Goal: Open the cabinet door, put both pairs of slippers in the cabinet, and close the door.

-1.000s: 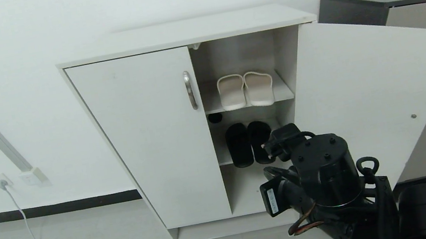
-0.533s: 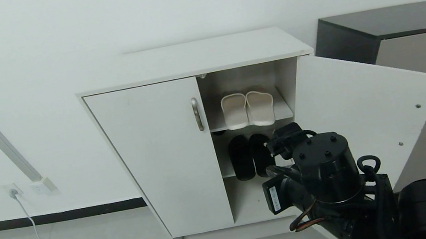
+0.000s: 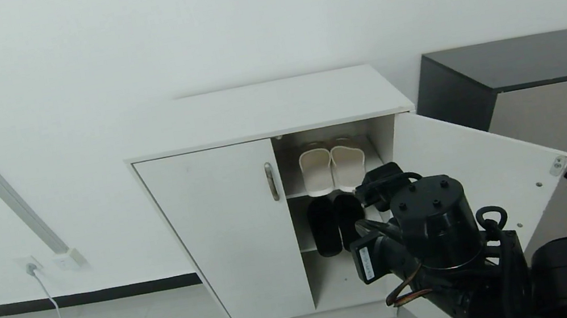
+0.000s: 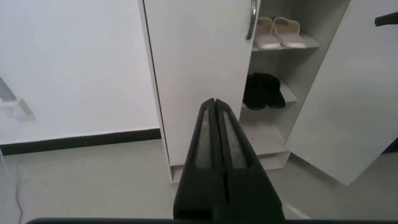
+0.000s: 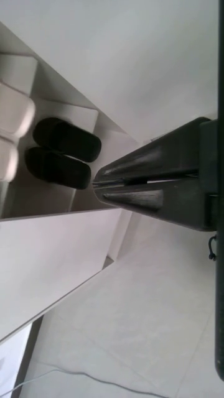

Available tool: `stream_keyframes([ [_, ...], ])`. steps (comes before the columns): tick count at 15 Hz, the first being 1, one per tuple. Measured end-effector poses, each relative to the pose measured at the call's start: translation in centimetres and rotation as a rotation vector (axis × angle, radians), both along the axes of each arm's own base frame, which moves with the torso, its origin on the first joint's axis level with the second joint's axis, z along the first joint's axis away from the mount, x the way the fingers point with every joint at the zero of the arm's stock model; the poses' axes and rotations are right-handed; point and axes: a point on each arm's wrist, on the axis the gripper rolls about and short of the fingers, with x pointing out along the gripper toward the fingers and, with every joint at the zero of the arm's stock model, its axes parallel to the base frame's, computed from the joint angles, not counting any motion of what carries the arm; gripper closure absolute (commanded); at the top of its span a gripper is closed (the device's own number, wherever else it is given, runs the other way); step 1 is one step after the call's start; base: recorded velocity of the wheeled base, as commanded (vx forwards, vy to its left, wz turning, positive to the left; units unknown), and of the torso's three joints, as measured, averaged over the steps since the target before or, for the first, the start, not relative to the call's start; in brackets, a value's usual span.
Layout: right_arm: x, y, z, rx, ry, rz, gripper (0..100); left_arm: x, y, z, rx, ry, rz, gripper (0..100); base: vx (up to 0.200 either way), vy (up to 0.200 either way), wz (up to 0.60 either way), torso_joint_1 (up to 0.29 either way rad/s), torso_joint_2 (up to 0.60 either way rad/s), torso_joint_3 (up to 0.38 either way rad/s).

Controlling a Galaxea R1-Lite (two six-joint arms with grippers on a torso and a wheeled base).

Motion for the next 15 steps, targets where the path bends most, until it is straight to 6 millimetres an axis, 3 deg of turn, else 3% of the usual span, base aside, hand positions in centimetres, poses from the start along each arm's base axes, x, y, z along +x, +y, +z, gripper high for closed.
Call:
stream_keyframes([
  [15, 0.01, -0.1, 0.13, 0.003, -0.004, -0.002, 100, 0.0, 0.0, 0.0, 0.0, 0.0, 0.0, 100, 0.0, 0.0, 0.0, 0.23, -0.53, -0.304],
])
